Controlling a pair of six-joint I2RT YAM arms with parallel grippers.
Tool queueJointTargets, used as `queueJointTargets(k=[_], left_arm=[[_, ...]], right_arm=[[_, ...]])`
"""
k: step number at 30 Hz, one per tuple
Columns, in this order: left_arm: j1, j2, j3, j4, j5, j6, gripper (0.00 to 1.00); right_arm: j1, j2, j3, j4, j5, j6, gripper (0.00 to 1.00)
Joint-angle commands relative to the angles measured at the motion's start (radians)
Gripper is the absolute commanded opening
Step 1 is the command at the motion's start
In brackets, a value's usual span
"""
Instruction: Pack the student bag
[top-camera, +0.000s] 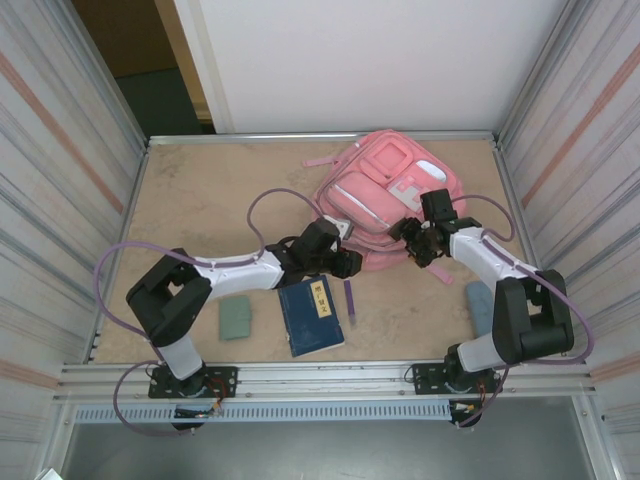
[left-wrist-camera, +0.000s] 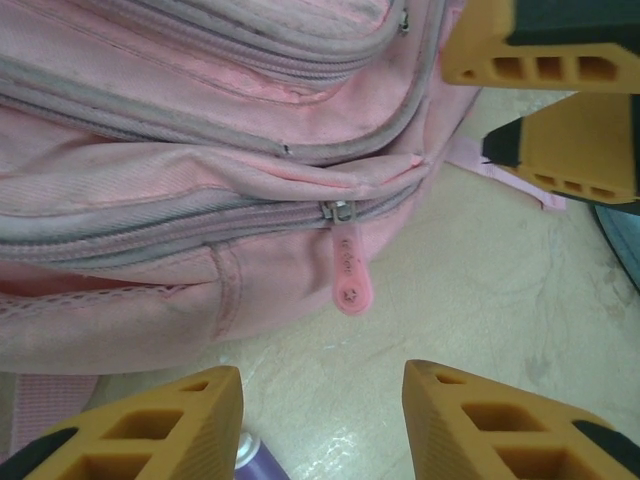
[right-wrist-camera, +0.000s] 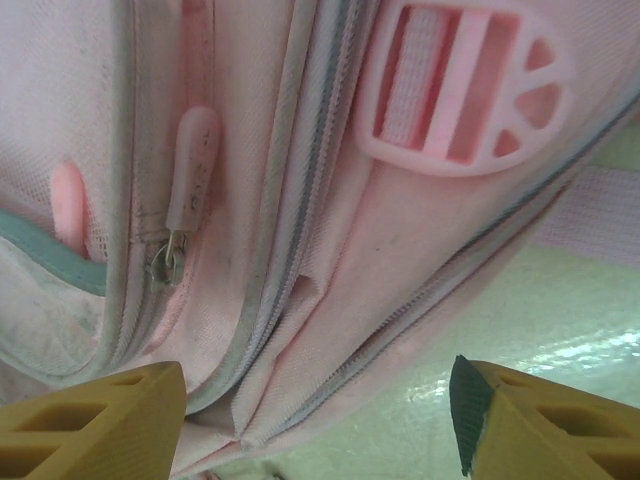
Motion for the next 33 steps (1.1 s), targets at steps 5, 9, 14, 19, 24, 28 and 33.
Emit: queueJointTargets(k=[5, 9, 14, 19, 24, 28, 33], left_arm=[[-0.053, 0.028, 0.067, -0.01, -0.072, 0.027, 0.49], [-0.06, 0.075, 0.137, -0.048, -0.105, 0.033, 0.51], [-0.063, 0.135, 0.219, -0.114, -0.154, 0.049, 0.52], [-0.066, 0.189, 0.28, -0.185, -0.22, 0.05, 0.54], [-0.068, 0.232, 0.322, -0.215, -0.21, 0.035, 0.54], [-0.072, 0.219, 0.305, -0.22, -0.225, 0.019, 0.54], [-0.074, 0.227, 0.305, -0.247, -0.261, 0.014, 0.54]], right_arm=[[0.018, 0.065, 0.027, 0.01, 0.025, 0.242, 0.59], [0.033, 0.101, 0.046, 0.038, 0.006, 0.297, 0.45], [0.041, 0.125, 0.063, 0.04, -0.013, 0.314, 0.11], [0.047, 0.099, 0.06, 0.043, -0.021, 0.329, 0.0], [0.046, 0.06, 0.058, 0.049, -0.055, 0.333, 0.0], [0.044, 0.016, 0.069, 0.048, -0.067, 0.334, 0.0], [0.04, -0.023, 0.084, 0.038, -0.076, 0.318, 0.0]])
